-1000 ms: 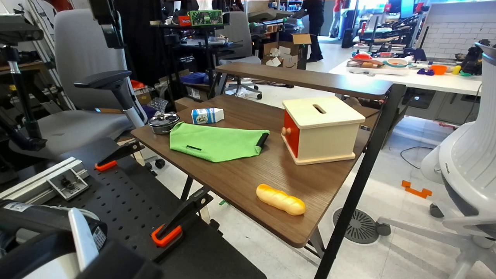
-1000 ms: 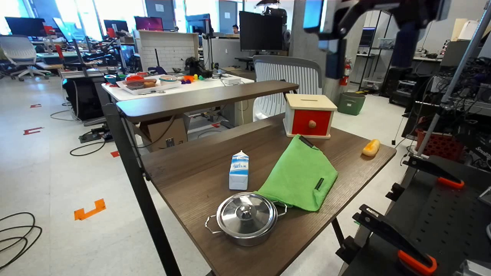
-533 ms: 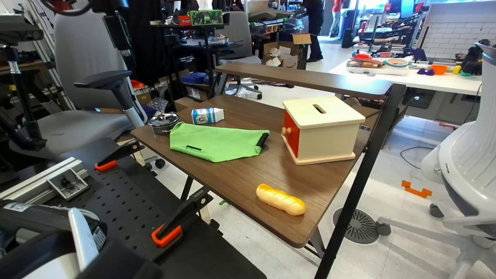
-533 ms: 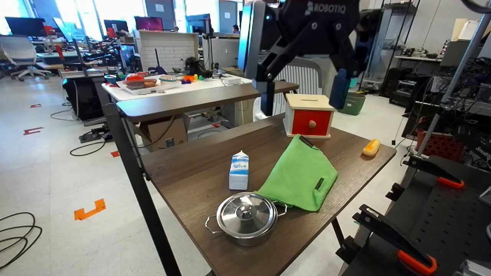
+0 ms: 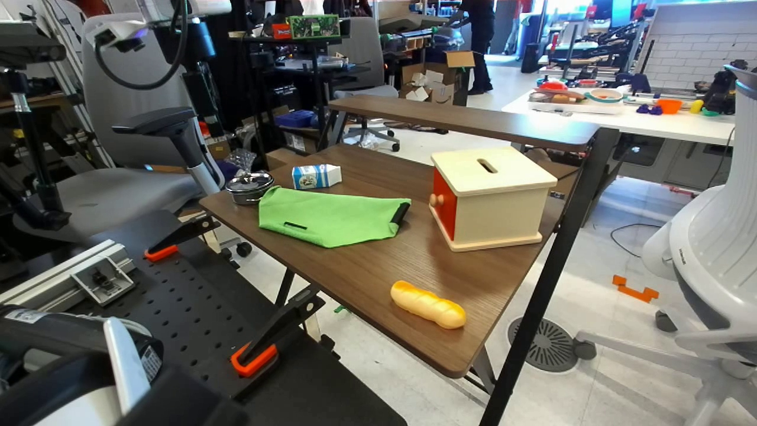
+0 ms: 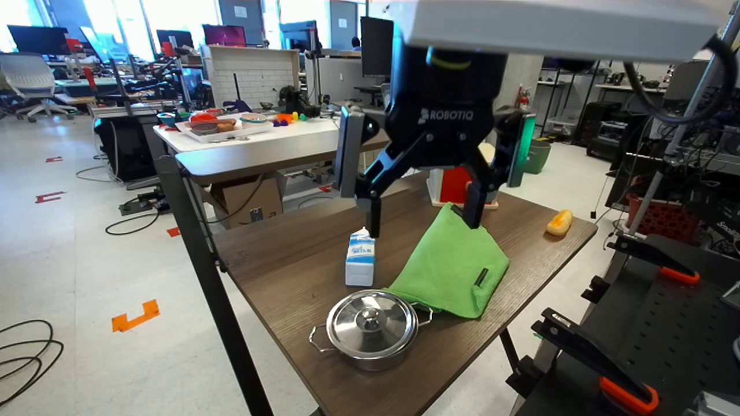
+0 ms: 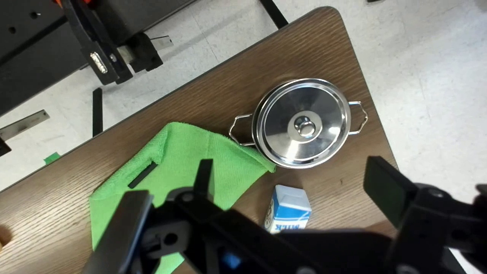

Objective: Remove the lid from the pot

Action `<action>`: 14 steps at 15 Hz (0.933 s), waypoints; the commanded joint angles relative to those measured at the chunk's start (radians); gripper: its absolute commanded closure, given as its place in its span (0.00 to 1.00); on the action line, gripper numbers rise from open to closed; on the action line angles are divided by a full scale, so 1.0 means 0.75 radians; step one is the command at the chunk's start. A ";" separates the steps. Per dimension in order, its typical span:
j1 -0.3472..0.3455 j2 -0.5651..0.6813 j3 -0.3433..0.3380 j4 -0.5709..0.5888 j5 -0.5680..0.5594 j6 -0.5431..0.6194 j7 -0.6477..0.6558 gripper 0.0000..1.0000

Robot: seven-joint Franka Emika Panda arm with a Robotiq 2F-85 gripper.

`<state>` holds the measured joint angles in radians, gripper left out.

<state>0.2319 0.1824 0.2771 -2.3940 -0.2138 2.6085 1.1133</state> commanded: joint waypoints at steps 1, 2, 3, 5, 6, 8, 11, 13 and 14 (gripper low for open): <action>0.064 0.143 -0.060 0.071 0.048 0.065 -0.025 0.00; 0.075 0.176 -0.072 0.086 0.056 0.076 -0.025 0.00; 0.084 0.202 -0.077 0.101 0.068 0.075 -0.033 0.00; 0.107 0.259 -0.094 0.135 0.091 0.084 -0.040 0.00; 0.119 0.283 -0.102 0.153 0.099 0.078 -0.040 0.00; 0.141 0.328 -0.117 0.189 0.119 0.067 -0.045 0.00; 0.168 0.383 -0.138 0.233 0.145 0.059 -0.051 0.00; 0.179 0.410 -0.146 0.257 0.168 0.053 -0.061 0.00; 0.187 0.423 -0.152 0.269 0.172 0.049 -0.061 0.00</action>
<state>0.3367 0.4639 0.1936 -2.2367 -0.1181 2.6515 1.0962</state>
